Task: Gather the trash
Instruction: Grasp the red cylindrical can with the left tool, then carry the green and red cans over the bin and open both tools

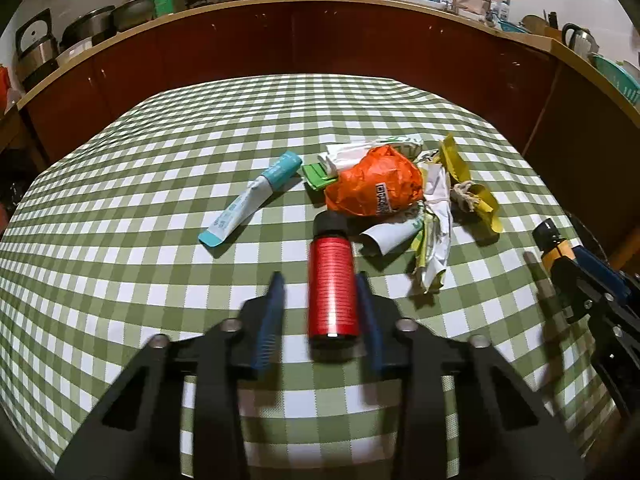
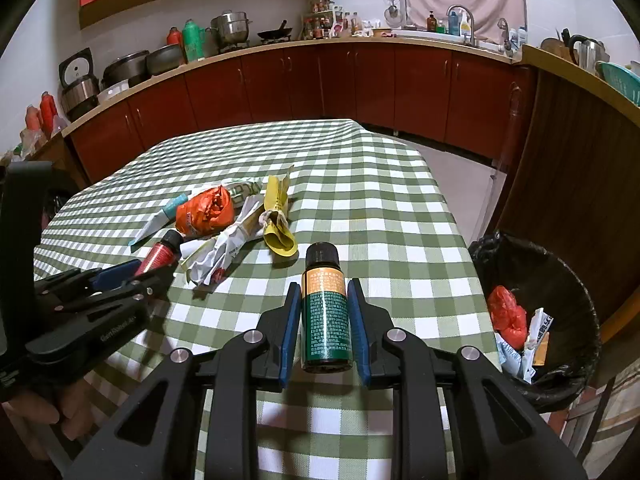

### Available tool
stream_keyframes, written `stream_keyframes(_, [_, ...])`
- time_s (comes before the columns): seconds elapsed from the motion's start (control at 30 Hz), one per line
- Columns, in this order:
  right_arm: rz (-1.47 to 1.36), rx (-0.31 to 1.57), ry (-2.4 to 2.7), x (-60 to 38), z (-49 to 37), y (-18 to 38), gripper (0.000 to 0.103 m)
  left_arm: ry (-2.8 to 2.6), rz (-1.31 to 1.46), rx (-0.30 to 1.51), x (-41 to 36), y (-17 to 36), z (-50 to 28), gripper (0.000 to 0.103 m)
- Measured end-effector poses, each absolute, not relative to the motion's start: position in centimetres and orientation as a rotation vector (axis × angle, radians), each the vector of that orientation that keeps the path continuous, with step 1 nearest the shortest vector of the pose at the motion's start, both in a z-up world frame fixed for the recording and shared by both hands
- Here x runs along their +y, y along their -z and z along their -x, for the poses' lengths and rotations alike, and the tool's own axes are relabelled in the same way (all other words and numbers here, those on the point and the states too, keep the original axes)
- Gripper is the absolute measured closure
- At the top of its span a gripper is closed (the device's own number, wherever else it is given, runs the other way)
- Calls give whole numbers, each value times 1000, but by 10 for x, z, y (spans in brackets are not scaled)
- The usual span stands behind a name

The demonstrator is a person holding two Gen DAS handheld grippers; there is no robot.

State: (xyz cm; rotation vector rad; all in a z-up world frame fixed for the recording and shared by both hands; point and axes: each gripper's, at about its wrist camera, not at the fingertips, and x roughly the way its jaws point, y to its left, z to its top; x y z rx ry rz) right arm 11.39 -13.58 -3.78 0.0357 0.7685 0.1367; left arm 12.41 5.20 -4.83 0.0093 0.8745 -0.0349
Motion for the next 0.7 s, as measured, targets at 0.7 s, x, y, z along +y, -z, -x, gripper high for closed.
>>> stream_keyframes(0.7, [-21, 774, -126, -134, -112, 42, 78, 41, -11, 837, 53, 39, -105, 80])
